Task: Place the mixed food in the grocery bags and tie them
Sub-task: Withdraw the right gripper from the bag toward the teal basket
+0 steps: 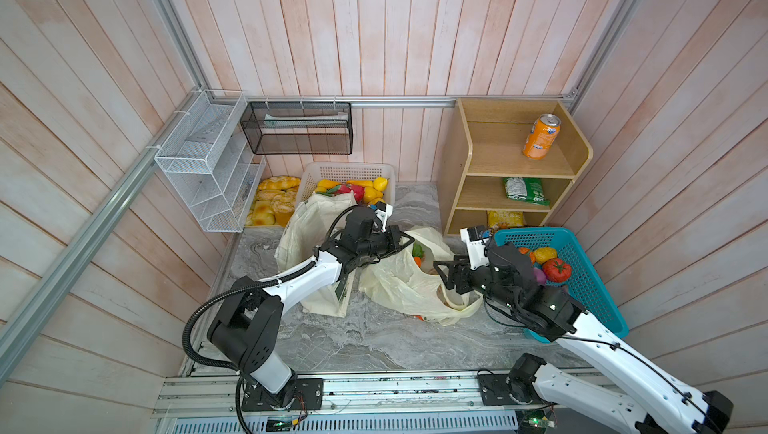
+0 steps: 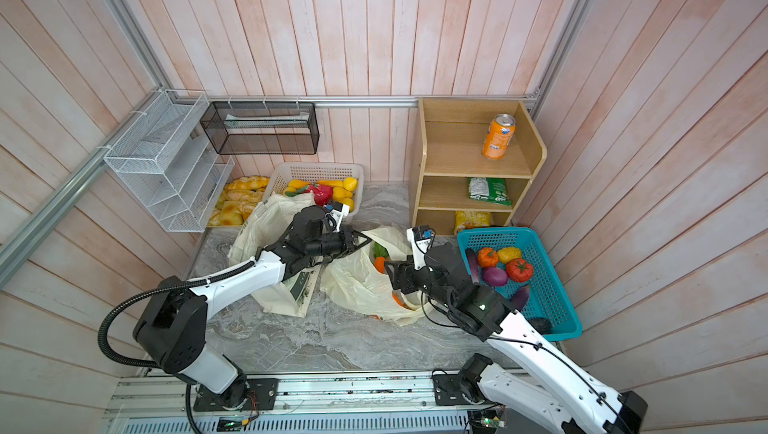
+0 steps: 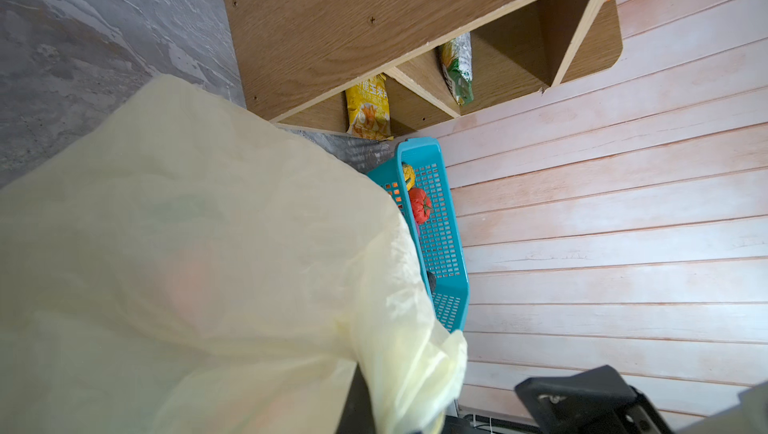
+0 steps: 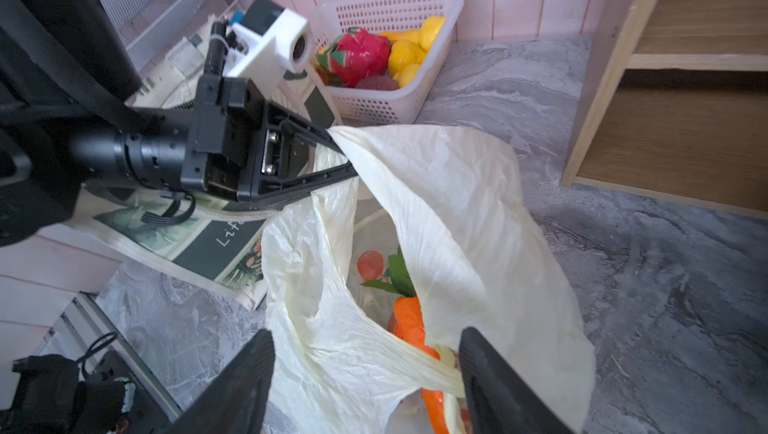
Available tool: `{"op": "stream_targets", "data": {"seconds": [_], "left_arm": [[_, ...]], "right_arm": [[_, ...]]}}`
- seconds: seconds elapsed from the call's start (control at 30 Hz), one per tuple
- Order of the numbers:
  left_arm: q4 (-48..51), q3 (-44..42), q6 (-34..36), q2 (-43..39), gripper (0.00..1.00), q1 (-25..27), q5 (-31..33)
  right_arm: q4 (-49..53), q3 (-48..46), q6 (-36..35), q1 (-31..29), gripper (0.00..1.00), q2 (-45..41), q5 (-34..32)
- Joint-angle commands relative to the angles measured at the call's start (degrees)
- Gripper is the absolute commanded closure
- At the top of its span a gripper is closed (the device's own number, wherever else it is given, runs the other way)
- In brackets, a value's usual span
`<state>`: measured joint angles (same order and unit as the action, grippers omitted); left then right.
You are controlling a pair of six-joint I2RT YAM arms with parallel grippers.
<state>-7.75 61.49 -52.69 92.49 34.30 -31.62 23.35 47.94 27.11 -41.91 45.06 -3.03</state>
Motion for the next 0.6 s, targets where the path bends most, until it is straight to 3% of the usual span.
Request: {"op": "stream_targets", "data": {"seconds": [0.0, 0.47, 0.57], "left_arm": [[-0.25, 1.55, 1.18, 0.77, 1.0, 0.19, 0.06], [1.12, 1.71, 2.06, 0.04, 1.0, 0.04, -0.03], [1.07, 1.83, 2.06, -0.03, 1.0, 0.06, -0.13]], "right_arm": [[3.85, -2.63, 4.97, 2.34, 0.31, -4.56, 0.58], [10.94, -10.39, 11.11, 4.29, 0.33, -10.35, -3.93], [12.2, -10.66, 13.57, 4.65, 0.29, -11.39, -5.68]]}}
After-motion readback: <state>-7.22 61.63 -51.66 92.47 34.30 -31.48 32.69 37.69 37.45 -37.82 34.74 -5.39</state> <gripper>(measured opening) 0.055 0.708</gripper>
